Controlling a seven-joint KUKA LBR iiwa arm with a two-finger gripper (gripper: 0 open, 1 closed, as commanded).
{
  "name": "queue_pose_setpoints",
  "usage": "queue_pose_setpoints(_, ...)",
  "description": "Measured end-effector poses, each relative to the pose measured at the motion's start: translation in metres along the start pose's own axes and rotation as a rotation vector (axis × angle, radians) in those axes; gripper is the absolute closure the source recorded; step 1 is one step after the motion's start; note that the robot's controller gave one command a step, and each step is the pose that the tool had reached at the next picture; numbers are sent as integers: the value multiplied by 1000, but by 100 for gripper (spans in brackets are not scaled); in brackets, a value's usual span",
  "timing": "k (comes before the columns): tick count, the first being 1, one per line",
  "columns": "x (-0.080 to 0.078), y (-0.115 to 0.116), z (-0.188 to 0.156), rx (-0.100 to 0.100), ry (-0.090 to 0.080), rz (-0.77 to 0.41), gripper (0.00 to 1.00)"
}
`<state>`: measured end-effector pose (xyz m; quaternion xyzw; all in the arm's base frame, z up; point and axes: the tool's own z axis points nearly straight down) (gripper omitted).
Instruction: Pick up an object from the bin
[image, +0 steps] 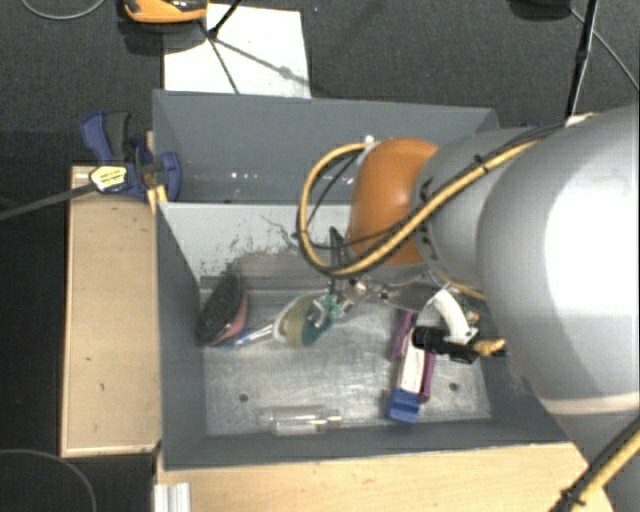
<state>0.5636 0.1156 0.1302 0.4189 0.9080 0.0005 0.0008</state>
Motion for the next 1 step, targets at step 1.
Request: queue_pose_setpoints(1, -10, -1, -106, -6, -4, -28, 100)
